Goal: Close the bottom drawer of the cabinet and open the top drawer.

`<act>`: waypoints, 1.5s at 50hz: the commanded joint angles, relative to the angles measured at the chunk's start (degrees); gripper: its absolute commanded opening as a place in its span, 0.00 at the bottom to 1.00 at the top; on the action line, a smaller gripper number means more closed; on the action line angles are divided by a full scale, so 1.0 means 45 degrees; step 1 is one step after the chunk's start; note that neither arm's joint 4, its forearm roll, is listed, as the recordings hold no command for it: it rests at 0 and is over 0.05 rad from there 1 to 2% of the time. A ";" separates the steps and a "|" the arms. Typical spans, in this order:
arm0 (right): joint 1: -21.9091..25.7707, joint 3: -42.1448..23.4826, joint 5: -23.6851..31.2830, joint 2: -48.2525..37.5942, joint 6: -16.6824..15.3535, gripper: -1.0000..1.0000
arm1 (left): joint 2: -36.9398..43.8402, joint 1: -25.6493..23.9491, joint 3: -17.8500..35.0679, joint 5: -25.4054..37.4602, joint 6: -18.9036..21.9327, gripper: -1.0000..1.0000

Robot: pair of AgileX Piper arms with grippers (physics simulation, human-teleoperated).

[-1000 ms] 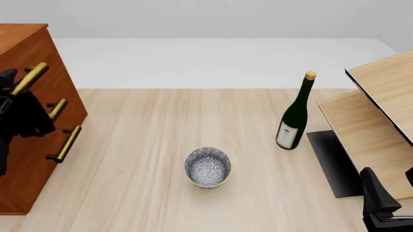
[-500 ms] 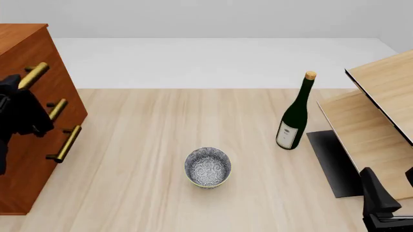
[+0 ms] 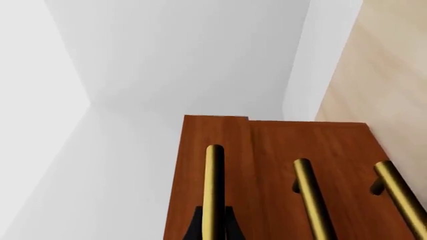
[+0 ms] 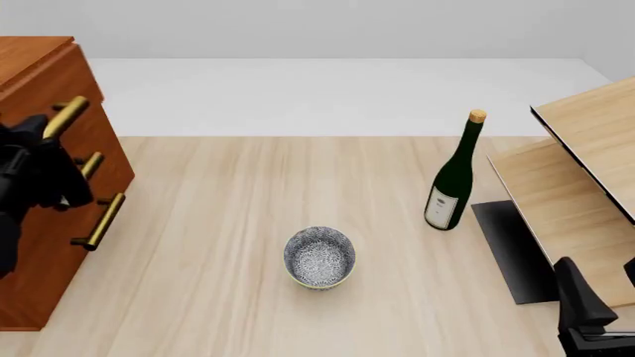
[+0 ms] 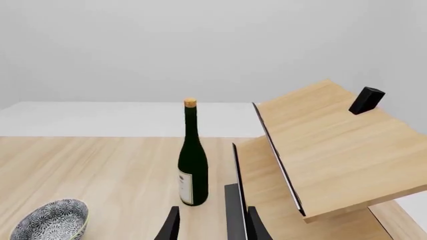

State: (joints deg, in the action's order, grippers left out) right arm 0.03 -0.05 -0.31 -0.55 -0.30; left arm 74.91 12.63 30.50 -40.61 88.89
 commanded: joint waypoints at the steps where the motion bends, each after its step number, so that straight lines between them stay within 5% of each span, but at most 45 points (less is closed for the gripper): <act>1: -0.0037 -0.0001 -0.0068 -0.0066 0.0047 1.00 | -0.0490 -0.0362 -0.0420 0.0117 0.0174 0.00; 55: -0.0025 -0.0006 0.0018 0.0013 0.0149 1.00 | -0.1146 -0.1495 -0.0304 0.0836 0.0040 0.00; 56: -0.0023 -0.0006 0.0021 0.0018 0.0144 1.00 | -0.1153 -0.1492 -0.0308 0.0842 0.0036 1.00; 75: -0.0024 -0.0007 -0.0006 -0.0006 0.0127 1.00 | -0.1098 -0.1539 -0.0366 0.0790 0.0038 1.00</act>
State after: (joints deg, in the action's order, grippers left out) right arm -0.09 -0.08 -0.33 -0.58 0.31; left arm 70.12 5.83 29.08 -36.93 89.04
